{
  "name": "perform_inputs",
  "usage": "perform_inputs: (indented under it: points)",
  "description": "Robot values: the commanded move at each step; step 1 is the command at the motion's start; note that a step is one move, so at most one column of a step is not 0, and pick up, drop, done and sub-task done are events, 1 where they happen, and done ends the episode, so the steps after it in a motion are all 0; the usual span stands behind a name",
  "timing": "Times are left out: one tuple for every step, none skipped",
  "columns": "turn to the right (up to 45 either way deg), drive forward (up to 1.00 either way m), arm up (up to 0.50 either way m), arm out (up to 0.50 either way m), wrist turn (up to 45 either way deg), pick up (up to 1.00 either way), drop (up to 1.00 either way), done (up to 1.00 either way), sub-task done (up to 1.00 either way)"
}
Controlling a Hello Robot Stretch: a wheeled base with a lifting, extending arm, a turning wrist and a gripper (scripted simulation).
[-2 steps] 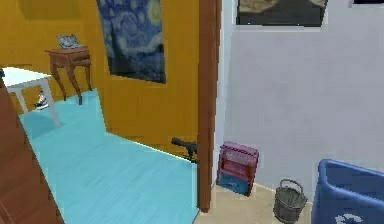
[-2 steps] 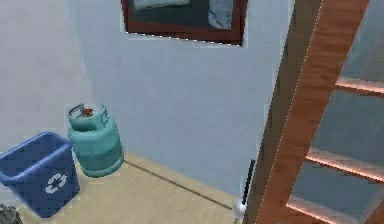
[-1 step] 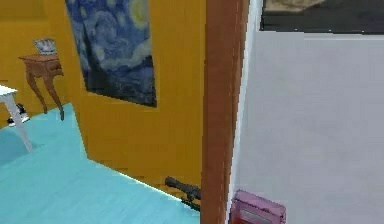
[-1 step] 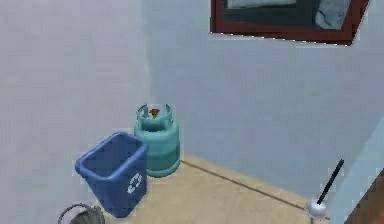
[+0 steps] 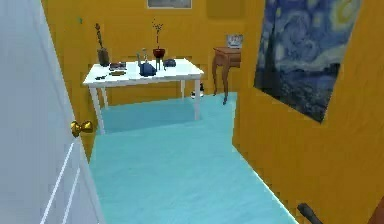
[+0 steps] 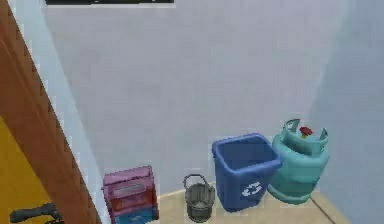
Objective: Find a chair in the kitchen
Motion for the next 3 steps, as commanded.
perform_inputs:
  points:
    - [0.0,1.0,0.0,0.0,0.0,0.0,0.0,0.0,0.0]
    - [0.0,1.0,0.0,0.0,0.0,0.0,0.0,0.0,0.0]
    - [-30.0,0.0,0.0,0.0,0.0,0.0,0.0,0.0,0.0]
